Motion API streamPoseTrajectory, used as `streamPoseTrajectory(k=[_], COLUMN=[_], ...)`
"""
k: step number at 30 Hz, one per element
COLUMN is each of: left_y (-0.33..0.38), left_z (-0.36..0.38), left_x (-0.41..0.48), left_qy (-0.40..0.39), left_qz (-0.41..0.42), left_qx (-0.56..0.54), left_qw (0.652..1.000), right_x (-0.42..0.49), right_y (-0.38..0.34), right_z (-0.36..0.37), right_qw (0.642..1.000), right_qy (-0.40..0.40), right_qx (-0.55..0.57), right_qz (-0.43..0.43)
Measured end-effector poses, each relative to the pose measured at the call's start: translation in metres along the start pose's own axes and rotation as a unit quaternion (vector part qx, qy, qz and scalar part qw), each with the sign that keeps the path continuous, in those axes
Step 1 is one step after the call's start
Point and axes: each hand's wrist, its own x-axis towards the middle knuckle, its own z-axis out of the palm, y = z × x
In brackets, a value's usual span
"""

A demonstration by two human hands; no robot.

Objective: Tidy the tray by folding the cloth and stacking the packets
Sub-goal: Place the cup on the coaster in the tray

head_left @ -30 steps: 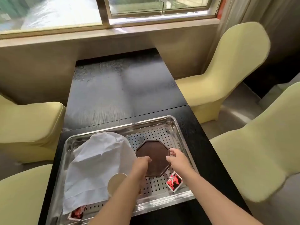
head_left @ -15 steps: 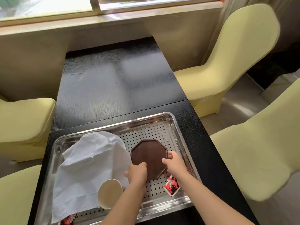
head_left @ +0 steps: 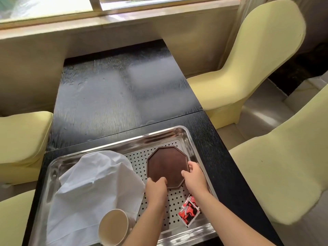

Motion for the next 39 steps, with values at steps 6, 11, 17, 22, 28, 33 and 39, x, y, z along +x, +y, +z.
streamPoseTrajectory(k=[6,11,17,22,28,33,39], left_y=[0.001,0.002,0.004,0.013,0.018,0.017,0.02], left_z=[0.003,0.001,0.01,-0.001,-0.004,-0.006,-0.006], left_x=[0.004,0.015,0.039,0.039,0.045,0.043,0.043], left_qy=[-0.018,-0.048,-0.069,-0.073,-0.088,-0.087,-0.094], left_qz=[-0.016,-0.03,-0.042,-0.044,-0.066,-0.056,-0.037], left_qx=[-0.099,-0.104,-0.025,-0.123,-0.17,-0.169,-0.152], left_qw=[0.995,0.993,0.996,0.989,0.979,0.98,0.983], right_x=[-0.003,0.012,0.018,0.022,0.022,0.024,0.026], right_y=[0.003,0.009,0.004,0.0,-0.004,-0.006,-0.005], right_z=[0.01,0.013,0.018,0.022,0.019,0.013,0.01], right_qw=[0.999,1.0,0.999,0.998,0.998,0.998,0.998], right_qy=[0.029,0.005,0.026,0.041,0.036,0.033,0.033], right_qx=[-0.012,-0.007,-0.029,-0.02,-0.029,-0.035,-0.042], right_qz=[-0.022,-0.024,-0.03,-0.032,-0.038,-0.031,-0.033])
